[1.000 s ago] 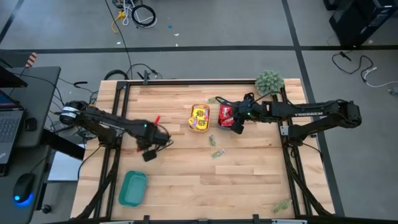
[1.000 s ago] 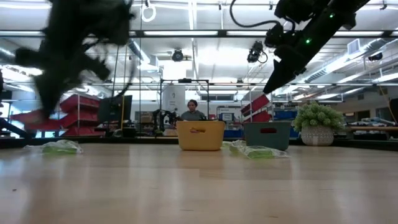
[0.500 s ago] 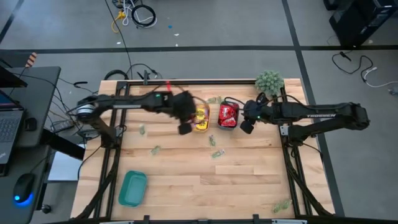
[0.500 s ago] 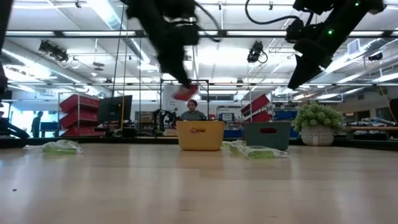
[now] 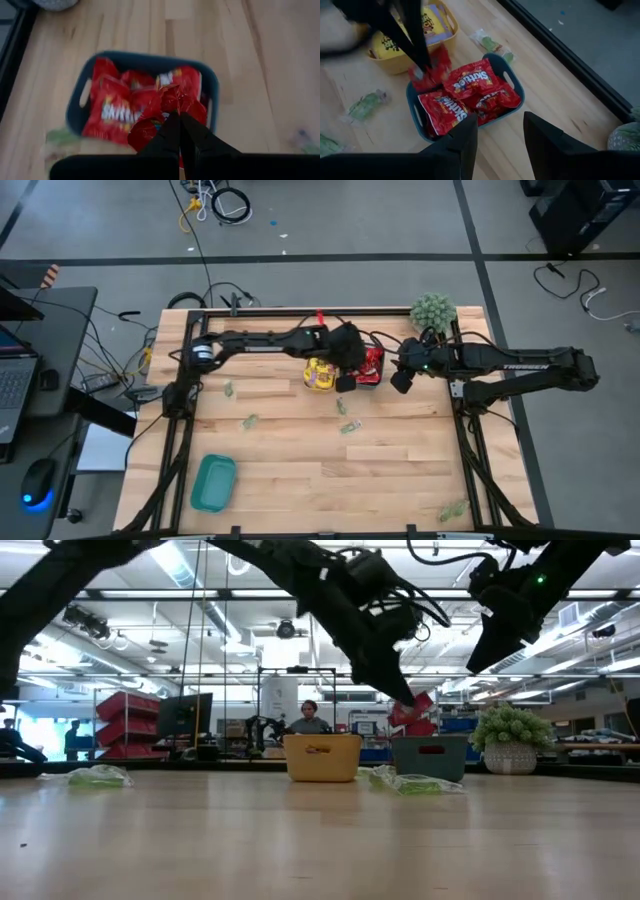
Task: Sort candy
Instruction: Put the red packet of candy into the blue bin
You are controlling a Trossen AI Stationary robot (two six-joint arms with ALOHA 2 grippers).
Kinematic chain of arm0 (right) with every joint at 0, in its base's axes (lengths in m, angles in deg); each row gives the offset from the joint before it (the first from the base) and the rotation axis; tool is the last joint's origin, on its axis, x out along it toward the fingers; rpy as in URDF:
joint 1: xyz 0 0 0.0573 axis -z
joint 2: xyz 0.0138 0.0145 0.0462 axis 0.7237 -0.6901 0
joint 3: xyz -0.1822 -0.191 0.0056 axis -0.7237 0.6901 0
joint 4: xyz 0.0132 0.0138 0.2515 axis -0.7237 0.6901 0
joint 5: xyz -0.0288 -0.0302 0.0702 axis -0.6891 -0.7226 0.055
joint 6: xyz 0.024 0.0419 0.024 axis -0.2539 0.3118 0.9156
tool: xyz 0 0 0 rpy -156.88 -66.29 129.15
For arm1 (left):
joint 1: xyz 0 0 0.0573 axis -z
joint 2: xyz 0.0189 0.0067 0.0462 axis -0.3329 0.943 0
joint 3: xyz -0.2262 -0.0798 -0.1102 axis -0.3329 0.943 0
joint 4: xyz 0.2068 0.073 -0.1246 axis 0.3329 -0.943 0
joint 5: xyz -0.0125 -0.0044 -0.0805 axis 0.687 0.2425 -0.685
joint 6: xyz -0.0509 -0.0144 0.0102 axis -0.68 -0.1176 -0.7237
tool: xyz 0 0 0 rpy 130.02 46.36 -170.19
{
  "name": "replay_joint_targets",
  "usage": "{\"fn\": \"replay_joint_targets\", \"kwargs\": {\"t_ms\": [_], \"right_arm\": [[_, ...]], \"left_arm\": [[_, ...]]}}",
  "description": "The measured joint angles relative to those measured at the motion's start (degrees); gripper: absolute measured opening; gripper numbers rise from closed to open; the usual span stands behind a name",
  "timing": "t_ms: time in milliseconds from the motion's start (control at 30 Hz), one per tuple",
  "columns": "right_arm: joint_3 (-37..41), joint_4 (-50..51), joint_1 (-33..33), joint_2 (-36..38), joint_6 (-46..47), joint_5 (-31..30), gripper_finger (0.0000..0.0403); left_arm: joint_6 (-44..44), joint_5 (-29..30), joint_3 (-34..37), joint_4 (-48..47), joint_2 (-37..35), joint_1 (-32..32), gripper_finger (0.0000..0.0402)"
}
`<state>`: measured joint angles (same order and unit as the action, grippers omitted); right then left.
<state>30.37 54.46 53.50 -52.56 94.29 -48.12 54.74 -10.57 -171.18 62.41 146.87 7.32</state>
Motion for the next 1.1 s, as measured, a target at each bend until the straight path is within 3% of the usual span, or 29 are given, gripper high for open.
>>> {"fn": "replay_joint_targets", "kwargs": {"t_ms": [167, 400, 867, 1100], "right_arm": [[0.0, 0.03, 0.0, 0.21, 0.0, -0.01, 0.0145], [0.0, 0.02, -0.02, 0.21, -0.16, 0.0, 0.0145], [0.0, 0.07, -0.02, 0.19, -0.35, 0.09, 0.0173], [0.0, 0.15, -0.04, 0.19, -0.63, 0.22, 0.0185]], "left_arm": [[0.06, -2.31, -4.07, 0.87, 4.86, -0.02, 0.0], [0.41, -2.3, -4.41, 0.49, 5.86, 0.0, 0.0012], [1.14, -2.15, -4.41, 1.78, 5.86, 0.39, 0.0165], [0.04, -2.14, -4.78, 1.6, 5.86, 0.22, 0.019]]}}
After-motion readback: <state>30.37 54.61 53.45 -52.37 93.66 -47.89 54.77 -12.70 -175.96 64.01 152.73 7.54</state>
